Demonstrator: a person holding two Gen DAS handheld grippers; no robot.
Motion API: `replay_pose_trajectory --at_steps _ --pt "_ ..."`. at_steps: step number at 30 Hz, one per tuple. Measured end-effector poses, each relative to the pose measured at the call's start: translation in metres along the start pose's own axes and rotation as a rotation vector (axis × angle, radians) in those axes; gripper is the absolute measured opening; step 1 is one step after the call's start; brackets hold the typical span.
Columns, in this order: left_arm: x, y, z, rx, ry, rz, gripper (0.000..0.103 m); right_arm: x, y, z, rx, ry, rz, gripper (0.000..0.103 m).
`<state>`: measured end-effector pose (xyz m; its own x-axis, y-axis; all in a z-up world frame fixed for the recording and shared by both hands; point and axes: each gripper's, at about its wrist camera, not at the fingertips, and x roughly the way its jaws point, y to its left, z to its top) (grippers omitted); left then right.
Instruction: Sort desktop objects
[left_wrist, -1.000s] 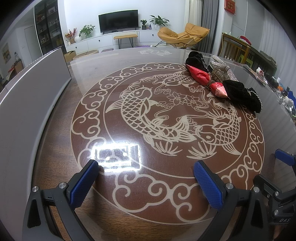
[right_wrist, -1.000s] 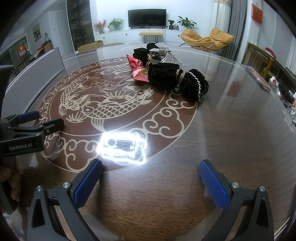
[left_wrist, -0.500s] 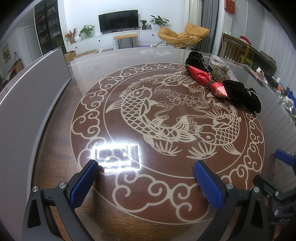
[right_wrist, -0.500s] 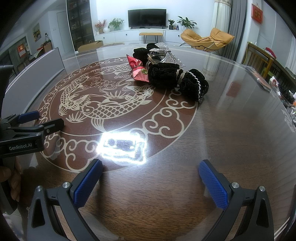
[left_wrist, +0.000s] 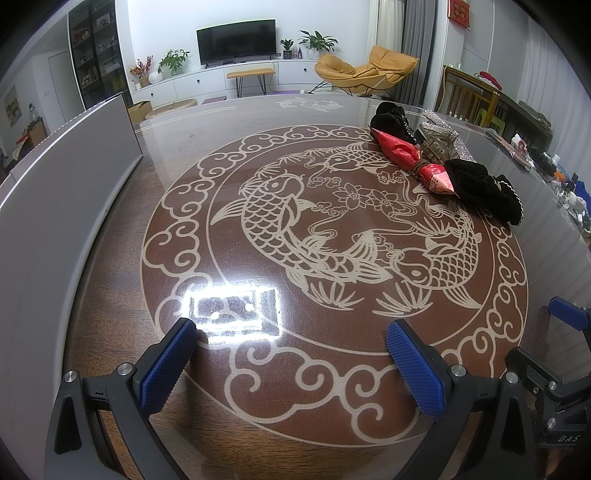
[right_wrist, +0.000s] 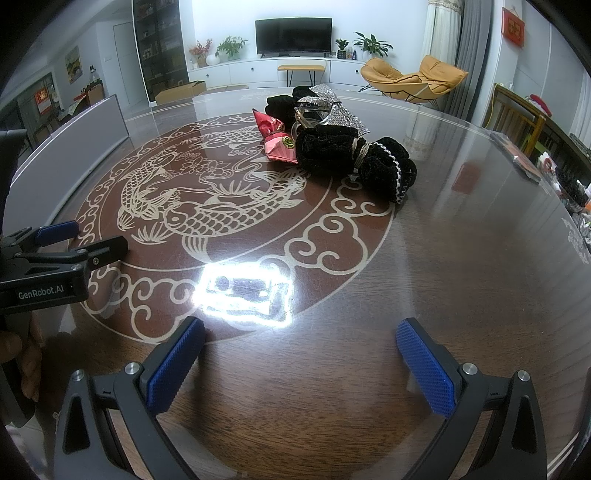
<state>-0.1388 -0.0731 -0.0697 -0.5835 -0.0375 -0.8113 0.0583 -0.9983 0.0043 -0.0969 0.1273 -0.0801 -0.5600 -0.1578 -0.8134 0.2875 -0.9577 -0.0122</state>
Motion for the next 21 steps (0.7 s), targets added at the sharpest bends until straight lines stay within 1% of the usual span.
replay_pose_trajectory --at_steps 18,19,21 --pt "-0.0005 0.0003 0.0002 0.000 0.000 0.000 0.103 0.0000 -0.0004 0.0004 0.001 0.000 0.002 0.103" --pt "-0.0006 0.0003 0.0002 0.000 0.000 0.000 0.103 -0.0010 -0.0022 0.0010 0.001 -0.005 0.015 0.103" --pt "-0.0009 0.0006 0.0004 0.000 0.000 0.000 0.103 0.0016 -0.0099 0.0042 0.007 -0.011 0.090 0.103"
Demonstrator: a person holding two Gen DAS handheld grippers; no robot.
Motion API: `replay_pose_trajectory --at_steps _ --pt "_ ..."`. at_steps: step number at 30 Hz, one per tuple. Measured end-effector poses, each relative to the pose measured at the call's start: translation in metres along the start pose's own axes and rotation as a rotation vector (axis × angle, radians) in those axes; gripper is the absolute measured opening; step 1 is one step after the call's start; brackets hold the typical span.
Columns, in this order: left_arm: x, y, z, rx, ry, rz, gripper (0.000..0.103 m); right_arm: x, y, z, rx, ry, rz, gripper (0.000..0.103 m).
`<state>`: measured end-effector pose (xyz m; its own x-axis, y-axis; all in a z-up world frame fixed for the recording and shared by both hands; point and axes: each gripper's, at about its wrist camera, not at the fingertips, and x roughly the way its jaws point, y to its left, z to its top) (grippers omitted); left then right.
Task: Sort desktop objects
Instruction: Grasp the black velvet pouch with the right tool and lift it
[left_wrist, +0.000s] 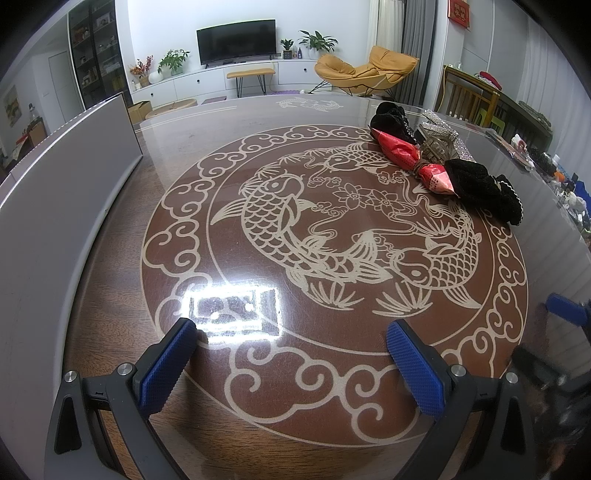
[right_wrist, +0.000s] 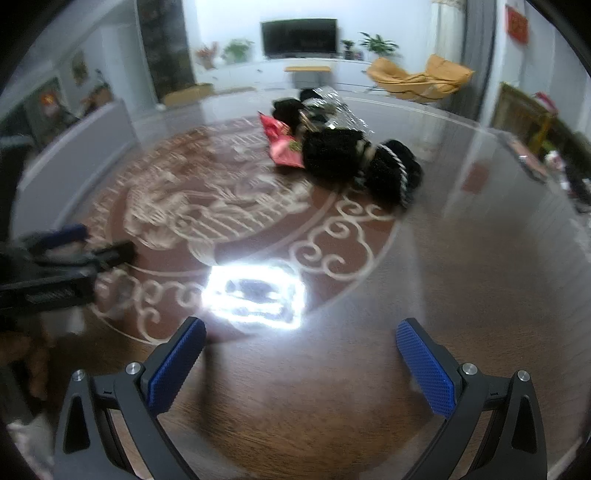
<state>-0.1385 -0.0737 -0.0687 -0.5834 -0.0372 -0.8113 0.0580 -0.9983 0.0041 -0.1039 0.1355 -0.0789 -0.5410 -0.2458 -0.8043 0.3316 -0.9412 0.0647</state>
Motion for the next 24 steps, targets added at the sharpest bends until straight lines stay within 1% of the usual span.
replay_pose_trajectory --at_steps 1,3,5,7,9,12,14,16,17,19,20,22,24 --pt "0.000 0.000 0.000 0.000 0.000 0.000 0.103 0.000 -0.007 0.004 0.003 -0.009 0.016 0.103" --pt "0.000 0.000 0.000 0.000 0.000 0.000 0.103 -0.002 -0.022 0.013 0.002 -0.035 -0.024 0.103" --pt "0.001 0.000 0.000 0.000 0.000 0.000 0.103 -0.004 -0.038 0.028 0.000 -0.066 -0.043 0.103" --pt "0.000 0.000 0.000 0.000 0.000 0.000 0.103 -0.003 -0.051 0.048 -0.032 -0.087 -0.067 0.103" --pt "0.001 0.000 0.000 0.000 0.000 0.000 0.103 0.010 -0.057 0.069 -0.095 -0.068 -0.089 0.103" --pt "0.001 0.000 0.000 0.000 0.000 0.000 0.103 0.026 -0.056 0.087 -0.192 -0.039 -0.121 0.103" --pt "0.001 0.000 0.000 0.000 0.000 0.000 0.103 0.038 -0.053 0.098 -0.239 -0.033 -0.119 0.103" --pt "0.000 0.000 0.000 0.000 0.000 -0.001 0.103 0.051 -0.050 0.106 -0.258 -0.006 -0.096 0.102" --pt "0.001 0.000 0.000 0.000 0.000 -0.001 0.103 0.055 -0.049 0.109 -0.260 -0.002 -0.080 0.098" --pt "0.000 0.000 0.000 0.000 0.000 -0.001 0.103 0.059 -0.049 0.113 -0.234 0.017 -0.010 0.063" --pt "0.000 0.000 0.000 0.000 0.000 -0.001 0.103 0.059 -0.052 0.112 -0.205 0.022 0.014 0.060" --pt "0.000 0.000 0.000 0.000 0.000 -0.001 0.103 0.052 -0.057 0.105 -0.169 -0.004 0.041 0.052" --pt "0.000 0.000 0.000 0.000 0.000 -0.001 0.103 0.044 -0.062 0.092 -0.140 -0.008 0.030 0.052"
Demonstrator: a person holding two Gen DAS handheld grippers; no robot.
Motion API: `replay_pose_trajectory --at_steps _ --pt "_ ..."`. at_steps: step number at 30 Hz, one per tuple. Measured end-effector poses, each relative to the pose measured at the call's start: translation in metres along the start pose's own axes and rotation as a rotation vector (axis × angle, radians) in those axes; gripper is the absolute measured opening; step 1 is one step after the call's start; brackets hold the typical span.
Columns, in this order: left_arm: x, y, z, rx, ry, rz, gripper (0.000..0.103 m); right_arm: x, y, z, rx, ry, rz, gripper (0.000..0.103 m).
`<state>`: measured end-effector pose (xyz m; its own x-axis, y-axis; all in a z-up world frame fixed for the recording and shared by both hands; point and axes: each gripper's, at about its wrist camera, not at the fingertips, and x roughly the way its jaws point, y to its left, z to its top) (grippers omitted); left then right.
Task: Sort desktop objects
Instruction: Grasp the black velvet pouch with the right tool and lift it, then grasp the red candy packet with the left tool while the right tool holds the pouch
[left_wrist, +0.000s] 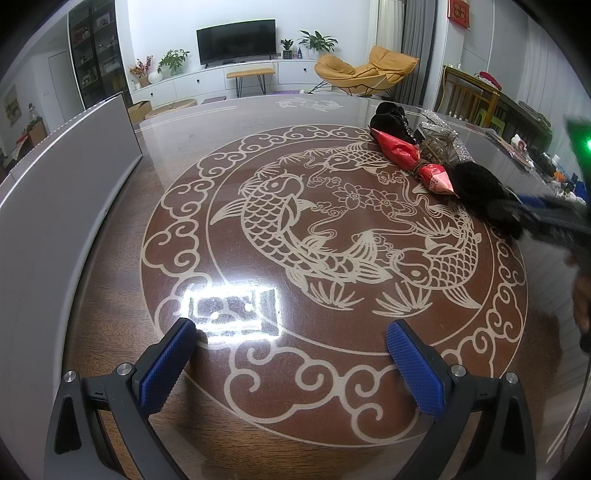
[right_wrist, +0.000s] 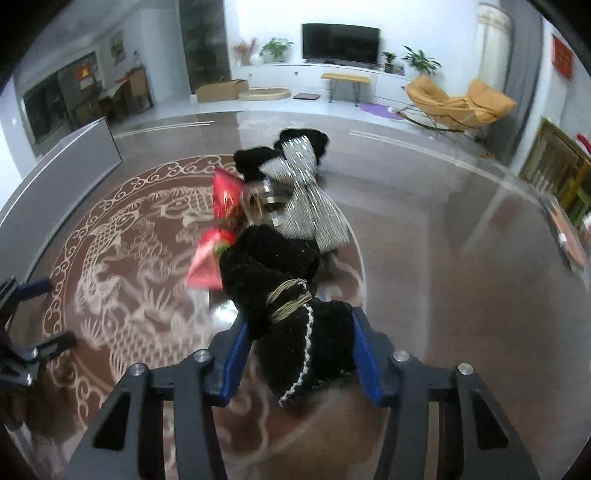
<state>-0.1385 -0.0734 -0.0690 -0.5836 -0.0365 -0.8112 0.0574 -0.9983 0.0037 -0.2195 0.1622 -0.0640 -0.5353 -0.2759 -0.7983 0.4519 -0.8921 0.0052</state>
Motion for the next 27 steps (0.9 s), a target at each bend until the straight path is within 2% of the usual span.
replay_pose_trajectory --at_steps 4,7,8,10,12,13,15,17,21,25,27 --pt "0.000 0.000 0.000 0.001 0.000 0.000 0.103 -0.034 -0.006 -0.048 0.076 -0.006 -0.124 0.052" --pt "0.004 -0.003 0.002 -0.009 0.008 0.010 0.103 -0.051 0.000 -0.077 0.063 -0.027 -0.197 0.054" --pt "0.006 -0.004 0.005 -0.015 0.021 0.012 0.103 -0.053 0.002 -0.082 0.064 -0.034 -0.213 0.056" --pt "0.009 -0.010 0.012 -0.040 0.054 0.004 0.103 -0.054 -0.001 -0.086 0.088 -0.031 -0.222 0.071" --pt "0.011 -0.018 0.021 -0.063 0.058 -0.071 0.103 -0.046 -0.002 -0.082 0.118 -0.011 -0.195 0.077" --pt "0.012 -0.025 0.029 -0.074 0.062 -0.140 0.103 -0.044 -0.008 -0.082 0.145 -0.004 -0.183 0.084" --pt "0.018 -0.041 0.046 -0.069 0.067 -0.198 0.103 -0.041 -0.015 -0.083 0.210 0.009 -0.166 0.093" --pt "0.028 -0.062 0.065 -0.027 0.064 -0.184 0.103 -0.039 -0.016 -0.082 0.213 0.014 -0.179 0.095" --pt "0.054 -0.098 0.102 0.063 0.078 -0.095 0.103 -0.037 -0.014 -0.080 0.212 0.016 -0.177 0.096" --pt "0.081 -0.114 0.122 0.104 0.095 -0.007 0.103 -0.039 -0.015 -0.082 0.212 0.015 -0.177 0.096" --pt "0.087 -0.116 0.131 0.106 0.075 -0.002 0.103 -0.039 -0.015 -0.082 0.212 0.016 -0.177 0.096"
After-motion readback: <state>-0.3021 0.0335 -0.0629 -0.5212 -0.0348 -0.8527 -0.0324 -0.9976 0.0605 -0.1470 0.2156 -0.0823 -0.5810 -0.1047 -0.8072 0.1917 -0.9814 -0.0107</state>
